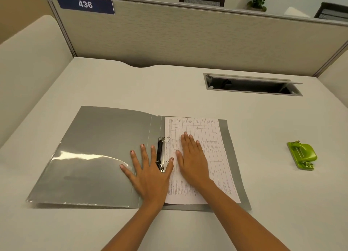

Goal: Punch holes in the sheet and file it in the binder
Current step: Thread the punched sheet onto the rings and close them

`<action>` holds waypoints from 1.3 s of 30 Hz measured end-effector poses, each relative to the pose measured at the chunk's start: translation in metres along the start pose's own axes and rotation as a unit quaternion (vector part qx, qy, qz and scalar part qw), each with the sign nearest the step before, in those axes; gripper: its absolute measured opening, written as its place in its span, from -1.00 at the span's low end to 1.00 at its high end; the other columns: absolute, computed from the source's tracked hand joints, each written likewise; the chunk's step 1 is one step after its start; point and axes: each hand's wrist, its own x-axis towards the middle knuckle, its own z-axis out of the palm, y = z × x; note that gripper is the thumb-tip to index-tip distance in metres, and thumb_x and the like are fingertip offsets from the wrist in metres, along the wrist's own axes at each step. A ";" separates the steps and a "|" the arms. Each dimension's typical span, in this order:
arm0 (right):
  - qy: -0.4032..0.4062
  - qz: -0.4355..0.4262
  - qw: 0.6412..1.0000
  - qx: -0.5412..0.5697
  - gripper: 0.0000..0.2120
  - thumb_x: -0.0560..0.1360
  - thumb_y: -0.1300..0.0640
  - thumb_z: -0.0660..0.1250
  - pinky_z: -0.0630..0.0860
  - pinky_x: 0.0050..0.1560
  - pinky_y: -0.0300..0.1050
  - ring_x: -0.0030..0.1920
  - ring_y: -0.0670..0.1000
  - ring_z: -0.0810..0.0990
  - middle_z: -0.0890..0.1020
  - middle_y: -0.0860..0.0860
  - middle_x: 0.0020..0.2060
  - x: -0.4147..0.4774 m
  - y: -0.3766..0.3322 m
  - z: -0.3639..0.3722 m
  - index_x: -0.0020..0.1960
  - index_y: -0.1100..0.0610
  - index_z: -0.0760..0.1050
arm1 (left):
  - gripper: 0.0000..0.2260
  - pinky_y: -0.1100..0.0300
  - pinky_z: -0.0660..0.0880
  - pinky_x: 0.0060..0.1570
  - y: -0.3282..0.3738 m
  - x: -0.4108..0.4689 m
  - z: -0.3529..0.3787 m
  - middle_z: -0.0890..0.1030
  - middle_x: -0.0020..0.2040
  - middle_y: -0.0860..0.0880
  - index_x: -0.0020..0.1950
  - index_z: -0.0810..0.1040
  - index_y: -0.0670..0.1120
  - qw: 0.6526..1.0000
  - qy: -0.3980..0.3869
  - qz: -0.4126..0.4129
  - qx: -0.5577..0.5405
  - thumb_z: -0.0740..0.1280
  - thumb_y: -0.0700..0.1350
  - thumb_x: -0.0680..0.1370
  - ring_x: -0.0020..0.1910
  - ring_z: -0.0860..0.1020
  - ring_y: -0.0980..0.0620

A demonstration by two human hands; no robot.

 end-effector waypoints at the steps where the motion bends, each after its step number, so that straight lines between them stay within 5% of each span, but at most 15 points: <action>1: -0.001 0.001 1.000 -0.002 -0.42 0.59 -0.13 -0.19 -0.13 0.54 -0.04 0.53 -0.11 -0.18 -0.08 -0.05 0.55 0.000 0.001 0.000 0.55 0.05 -0.15 | -0.24 -0.36 -0.19 0.40 0.000 0.000 0.000 0.15 0.55 -0.07 0.52 0.18 0.03 1.000 0.001 0.000 0.001 -0.06 0.43 0.44 0.54 0.00 -0.20; 28: 0.019 0.000 1.000 0.020 -0.43 0.59 -0.13 -0.16 -0.12 0.54 -0.06 0.53 -0.14 -0.16 -0.06 -0.09 0.55 0.000 0.001 0.002 0.55 0.03 -0.12 | -0.34 -0.34 -0.13 0.42 0.003 0.002 -0.004 0.31 0.49 -0.08 0.48 0.30 -0.04 0.999 0.015 0.029 0.003 0.04 0.32 0.50 0.52 0.13 -0.18; 32: 0.045 0.000 0.997 0.062 -0.50 0.62 -0.04 -0.04 -0.02 0.54 -0.10 0.52 -0.12 0.01 0.12 -0.07 0.52 -0.002 0.003 0.000 0.53 0.06 0.07 | -0.41 -0.19 0.00 0.45 -0.001 0.004 -0.012 0.55 0.30 -0.12 0.41 0.42 -0.06 0.997 0.046 0.050 -0.048 0.12 0.25 0.50 0.38 0.42 -0.12; 35: 0.058 0.019 0.990 0.125 -0.56 0.61 0.08 0.06 0.04 0.52 -0.17 0.50 -0.11 0.15 0.25 -0.06 0.48 -0.005 0.004 -0.003 0.48 0.07 0.22 | -0.63 0.02 0.47 0.14 0.000 0.012 -0.029 0.70 -0.07 -0.08 0.24 0.58 -0.06 0.986 0.065 0.053 -0.145 0.29 0.09 0.52 -0.07 0.63 -0.08; 37: 0.066 0.025 0.988 0.137 -0.58 0.61 0.11 0.08 0.04 0.50 -0.21 0.48 -0.11 0.18 0.29 -0.06 0.47 -0.005 0.003 -0.004 0.46 0.08 0.25 | -0.77 0.11 0.55 -0.20 0.003 0.018 -0.039 0.68 -0.19 -0.05 0.12 0.62 -0.08 0.983 0.038 0.049 -0.175 0.33 -0.02 0.54 -0.25 0.59 -0.02; 39: 0.070 0.023 0.987 0.142 -0.58 0.60 0.12 0.10 0.05 0.50 -0.20 0.48 -0.10 0.21 0.31 -0.05 0.46 -0.006 0.002 -0.005 0.46 0.08 0.27 | -0.83 0.15 0.56 -0.30 0.008 0.026 -0.045 0.64 -0.17 -0.03 0.04 0.60 -0.10 0.982 -0.002 0.033 -0.184 0.32 -0.05 0.55 -0.25 0.56 0.02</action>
